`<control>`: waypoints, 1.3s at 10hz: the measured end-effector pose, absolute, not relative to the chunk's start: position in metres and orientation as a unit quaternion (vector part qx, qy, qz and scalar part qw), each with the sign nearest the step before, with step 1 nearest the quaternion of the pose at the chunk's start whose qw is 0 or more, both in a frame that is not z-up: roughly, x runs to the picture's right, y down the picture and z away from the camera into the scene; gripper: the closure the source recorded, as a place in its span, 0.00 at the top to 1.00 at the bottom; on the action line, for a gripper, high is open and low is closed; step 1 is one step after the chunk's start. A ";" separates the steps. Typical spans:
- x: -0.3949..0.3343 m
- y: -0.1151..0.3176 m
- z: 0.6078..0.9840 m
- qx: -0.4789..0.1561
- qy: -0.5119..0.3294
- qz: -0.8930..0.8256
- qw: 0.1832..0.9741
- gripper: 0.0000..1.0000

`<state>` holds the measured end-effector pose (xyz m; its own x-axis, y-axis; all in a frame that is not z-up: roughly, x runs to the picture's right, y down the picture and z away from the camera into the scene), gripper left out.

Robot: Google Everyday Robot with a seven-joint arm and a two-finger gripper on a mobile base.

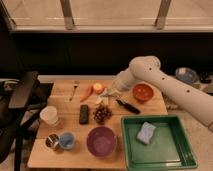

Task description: Place towel in red bowl

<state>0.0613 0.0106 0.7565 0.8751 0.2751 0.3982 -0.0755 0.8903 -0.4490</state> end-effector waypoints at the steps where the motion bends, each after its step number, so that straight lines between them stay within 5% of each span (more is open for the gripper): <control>1: 0.088 0.003 0.761 -0.213 -0.216 0.109 0.947 0.00; 13: 0.174 -0.020 0.784 -0.201 -0.179 0.166 0.949 0.00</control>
<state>0.1740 -0.0198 0.7842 0.8810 0.3871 0.2721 -0.2437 0.8641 -0.4403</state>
